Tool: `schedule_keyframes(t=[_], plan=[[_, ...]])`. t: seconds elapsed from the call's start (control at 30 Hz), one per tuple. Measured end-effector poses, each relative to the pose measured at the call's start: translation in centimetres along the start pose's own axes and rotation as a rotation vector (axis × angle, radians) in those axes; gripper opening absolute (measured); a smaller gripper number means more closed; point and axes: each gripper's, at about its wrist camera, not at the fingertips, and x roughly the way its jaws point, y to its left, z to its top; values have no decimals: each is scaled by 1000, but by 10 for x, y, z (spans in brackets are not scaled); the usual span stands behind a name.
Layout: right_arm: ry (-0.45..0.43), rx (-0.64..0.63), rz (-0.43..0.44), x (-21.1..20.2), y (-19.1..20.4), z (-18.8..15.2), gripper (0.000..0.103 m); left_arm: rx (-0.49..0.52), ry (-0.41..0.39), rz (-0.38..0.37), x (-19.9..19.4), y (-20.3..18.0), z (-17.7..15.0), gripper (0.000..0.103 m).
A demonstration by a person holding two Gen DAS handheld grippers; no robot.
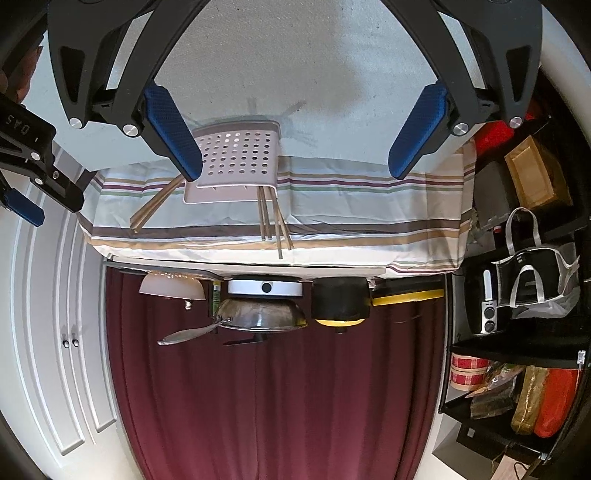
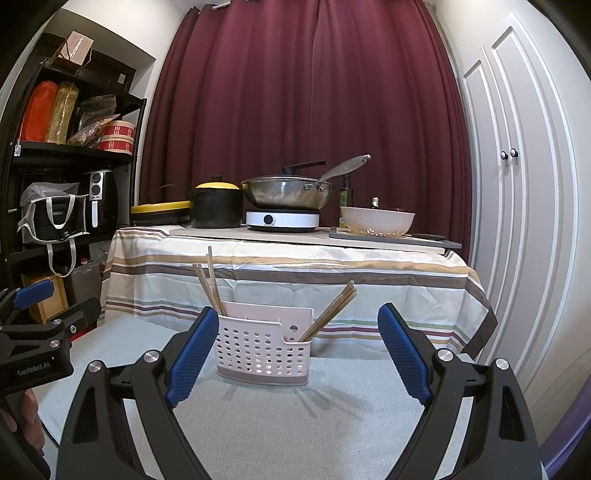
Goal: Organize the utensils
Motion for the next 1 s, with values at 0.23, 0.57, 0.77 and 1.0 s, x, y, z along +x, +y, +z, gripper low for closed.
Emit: schedule_keyframes(t=[0.23,0.57,0.77,1.0], plan=[[4,0,2,1,1,-1,85,-14,18,-9,3,2,-1,99],[16,-6,7,4,5,-6,85,9,31,-10,7,-3,-7,99],[21,-4,7,5,5,-8,85,9,32,-14,8,-5,-8,99],[27,-6,7,7,7,-10,85,-1,39,-24,12,-5,-9,99]])
